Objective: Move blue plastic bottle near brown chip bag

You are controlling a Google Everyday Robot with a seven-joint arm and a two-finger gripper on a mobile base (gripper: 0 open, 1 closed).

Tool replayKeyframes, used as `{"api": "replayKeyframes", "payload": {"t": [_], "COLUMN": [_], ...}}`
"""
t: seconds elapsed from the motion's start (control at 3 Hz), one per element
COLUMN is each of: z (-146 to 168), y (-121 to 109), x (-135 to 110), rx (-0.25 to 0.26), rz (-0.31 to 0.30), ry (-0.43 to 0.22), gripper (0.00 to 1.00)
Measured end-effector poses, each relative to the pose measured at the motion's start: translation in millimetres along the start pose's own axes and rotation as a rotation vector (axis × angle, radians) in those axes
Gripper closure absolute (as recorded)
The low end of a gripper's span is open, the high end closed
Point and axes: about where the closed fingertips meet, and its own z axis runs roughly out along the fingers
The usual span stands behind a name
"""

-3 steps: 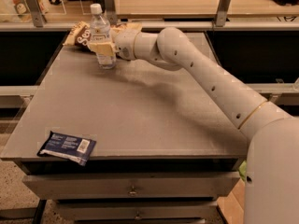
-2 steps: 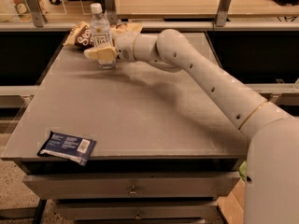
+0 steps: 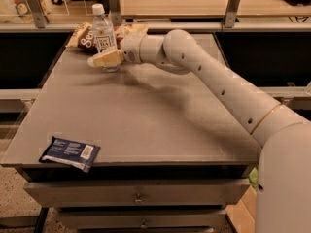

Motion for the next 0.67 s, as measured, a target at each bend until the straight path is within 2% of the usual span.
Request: {"api": "replayKeyframes", "payload": {"t": [0.33,0.67], "z": [-32.3,-77.8], "y": [-7.9,-12.0], "x": [0.5,5.5], "rx": [0.027,0.045], "rz": [-0.019,-0.026], "ry": [0.061,0.13], "gripper": [0.0,0.0]}}
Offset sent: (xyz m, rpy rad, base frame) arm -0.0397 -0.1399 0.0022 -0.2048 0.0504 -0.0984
